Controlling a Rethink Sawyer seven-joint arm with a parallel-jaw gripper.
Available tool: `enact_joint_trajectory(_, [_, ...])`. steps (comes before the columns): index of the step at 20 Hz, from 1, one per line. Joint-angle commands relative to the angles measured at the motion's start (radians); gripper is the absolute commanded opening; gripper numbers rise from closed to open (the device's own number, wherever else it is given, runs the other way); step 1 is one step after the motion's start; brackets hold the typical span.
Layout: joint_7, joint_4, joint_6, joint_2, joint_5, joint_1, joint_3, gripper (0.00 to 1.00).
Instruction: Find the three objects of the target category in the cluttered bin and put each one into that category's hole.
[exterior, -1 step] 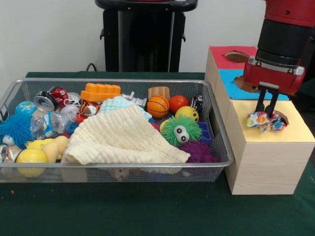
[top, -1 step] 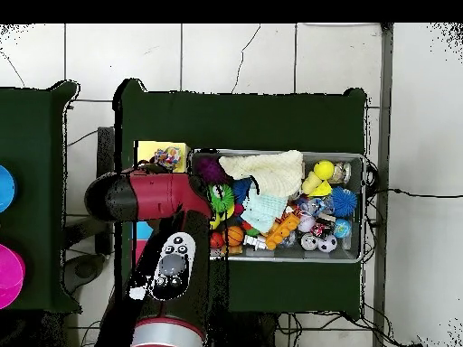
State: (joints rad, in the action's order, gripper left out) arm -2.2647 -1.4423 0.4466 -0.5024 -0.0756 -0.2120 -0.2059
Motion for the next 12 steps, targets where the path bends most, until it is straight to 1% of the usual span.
enact_joint_trajectory(1, [-0.068,-0.054,0.141,-0.038,-0.024,0.073,0.057,0.0])
enact_joint_trajectory(7, [-0.099,-0.048,0.13,-0.023,-0.034,0.066,0.073,0.0])
enact_joint_trajectory(9, [-0.091,-0.033,0.133,-0.015,-0.029,0.065,0.076,0.0])
enact_joint_trajectory(10, [-0.1,-0.037,0.124,-0.014,-0.036,0.065,0.083,1.0])
enact_joint_trajectory(12, [-0.12,-0.013,0.118,0.0,-0.029,0.048,0.057,1.0])
